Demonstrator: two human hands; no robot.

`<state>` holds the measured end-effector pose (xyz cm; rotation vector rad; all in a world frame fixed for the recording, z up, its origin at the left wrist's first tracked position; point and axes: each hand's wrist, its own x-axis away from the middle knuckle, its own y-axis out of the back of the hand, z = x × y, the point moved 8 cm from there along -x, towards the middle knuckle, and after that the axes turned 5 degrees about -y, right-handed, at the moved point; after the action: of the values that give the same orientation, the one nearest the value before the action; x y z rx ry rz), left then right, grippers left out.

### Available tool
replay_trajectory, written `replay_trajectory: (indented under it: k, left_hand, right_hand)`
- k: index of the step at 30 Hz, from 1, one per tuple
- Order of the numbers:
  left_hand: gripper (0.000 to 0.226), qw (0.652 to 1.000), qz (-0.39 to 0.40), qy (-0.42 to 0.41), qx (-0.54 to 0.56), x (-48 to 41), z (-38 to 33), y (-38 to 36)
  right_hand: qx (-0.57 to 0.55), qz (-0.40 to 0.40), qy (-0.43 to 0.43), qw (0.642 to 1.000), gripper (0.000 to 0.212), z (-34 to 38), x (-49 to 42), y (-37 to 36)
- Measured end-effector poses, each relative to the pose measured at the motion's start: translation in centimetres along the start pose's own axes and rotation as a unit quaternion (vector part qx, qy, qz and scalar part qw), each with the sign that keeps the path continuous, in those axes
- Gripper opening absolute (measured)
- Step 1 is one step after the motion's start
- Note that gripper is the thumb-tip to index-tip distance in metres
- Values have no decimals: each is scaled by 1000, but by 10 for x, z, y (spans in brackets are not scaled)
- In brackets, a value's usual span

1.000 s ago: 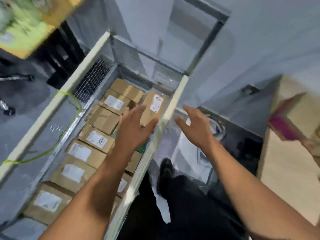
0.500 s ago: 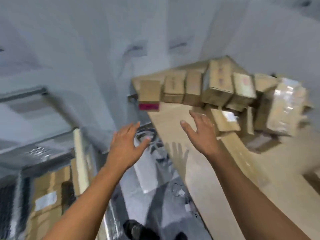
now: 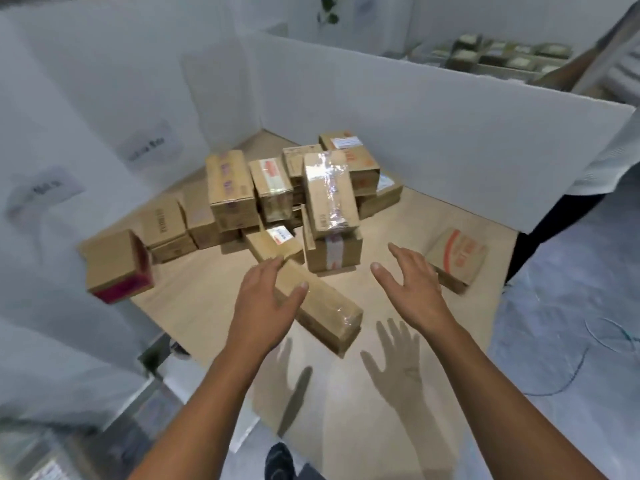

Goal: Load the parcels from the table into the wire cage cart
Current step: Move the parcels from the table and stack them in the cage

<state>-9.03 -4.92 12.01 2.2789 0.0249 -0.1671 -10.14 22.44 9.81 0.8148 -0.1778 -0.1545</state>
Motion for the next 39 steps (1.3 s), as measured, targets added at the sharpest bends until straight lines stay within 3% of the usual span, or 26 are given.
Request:
replay_trajectory:
  k: [11,23,28,31,33,39]
  left_hand:
    - [71,995,34,47,79,-95,0,-50]
    - [89,974,108,114,165,-219,62,-132]
    - [92,968,125,68,207,-224,63,-156]
    - [76,950,104,51,291,-204,46,-148]
    - [79,926,81,64,364,-185,38,-139]
    - [90,890,-30,113,440,-112,34,-88]
  right_hand:
    - [-50,15,-37,998,69,5,-69,0]
    - [-113,69,-109,985,75,22,-205,-78]
    - [-169,21,-64,983,49,27,-208,-84]
    - [-196,-10,-33,980,62,35,-189,-73]
    - [-205,-16,-12,979,67,42,-174,-68]
    - [-282,60,35,957,40,75,-116,-75]
